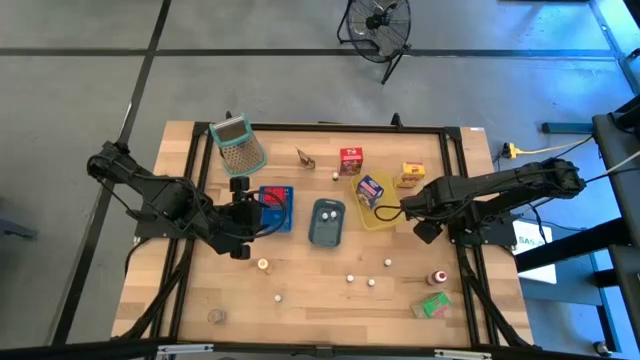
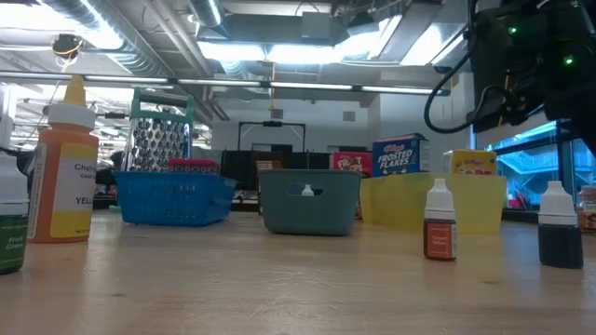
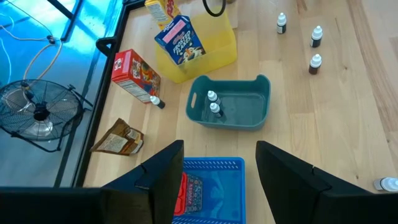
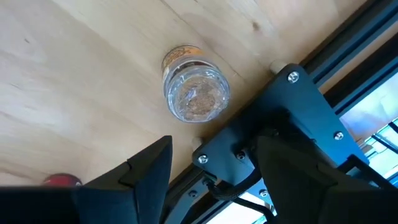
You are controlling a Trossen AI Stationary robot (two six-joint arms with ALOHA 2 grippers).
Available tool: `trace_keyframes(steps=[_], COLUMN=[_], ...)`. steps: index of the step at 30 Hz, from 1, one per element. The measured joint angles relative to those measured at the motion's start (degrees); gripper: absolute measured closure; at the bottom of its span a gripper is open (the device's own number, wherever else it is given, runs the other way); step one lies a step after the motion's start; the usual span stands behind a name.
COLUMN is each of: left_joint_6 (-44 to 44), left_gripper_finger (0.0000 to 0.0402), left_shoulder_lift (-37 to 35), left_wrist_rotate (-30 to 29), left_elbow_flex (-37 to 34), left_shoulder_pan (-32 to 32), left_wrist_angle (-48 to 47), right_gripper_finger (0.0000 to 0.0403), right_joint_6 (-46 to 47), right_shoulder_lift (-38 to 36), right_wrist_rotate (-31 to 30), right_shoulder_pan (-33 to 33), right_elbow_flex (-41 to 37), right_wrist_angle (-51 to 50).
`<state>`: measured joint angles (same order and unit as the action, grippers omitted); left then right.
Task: Pick & Place Kitchen Items
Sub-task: Put the right brown seasoning bottle into the blue bin
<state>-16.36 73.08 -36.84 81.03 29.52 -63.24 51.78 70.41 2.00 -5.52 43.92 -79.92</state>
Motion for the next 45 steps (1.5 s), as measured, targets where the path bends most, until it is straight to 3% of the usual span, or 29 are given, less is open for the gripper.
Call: trace_keyframes(steps=[7, 12, 30, 45], left_joint_6=[0.0, 0.0, 0.0, 0.1], left_gripper_finger=[0.0206, 0.0206, 0.0205, 0.0205], left_shoulder_lift=[0.0, 0.0, 0.0, 0.0], left_wrist_rotate=[0.0, -0.4, -0.5, -0.5], left_elbow_flex=[0.0, 0.0, 0.0, 0.0], left_shoulder_pan=[0.0, 0.0, 0.0, 0.0], left_wrist_angle=[0.0, 0.0, 0.0, 0.0], right_gripper_finger=[0.0167, 0.0167, 0.0167, 0.0167], right_joint_6=[-0.2, -0.2, 0.9, -1.2], right_shoulder_lift=[0.0, 0.0, 2.8, 2.8], right_wrist_rotate=[0.2, 1.1, -2.0, -0.2], right_shoulder_pan=[-0.1, -0.2, 0.0, 0.3], right_elbow_flex=[0.4, 1.0, -1.2, -1.2], right_wrist_angle=[0.8, 8.0, 7.1, 7.1])
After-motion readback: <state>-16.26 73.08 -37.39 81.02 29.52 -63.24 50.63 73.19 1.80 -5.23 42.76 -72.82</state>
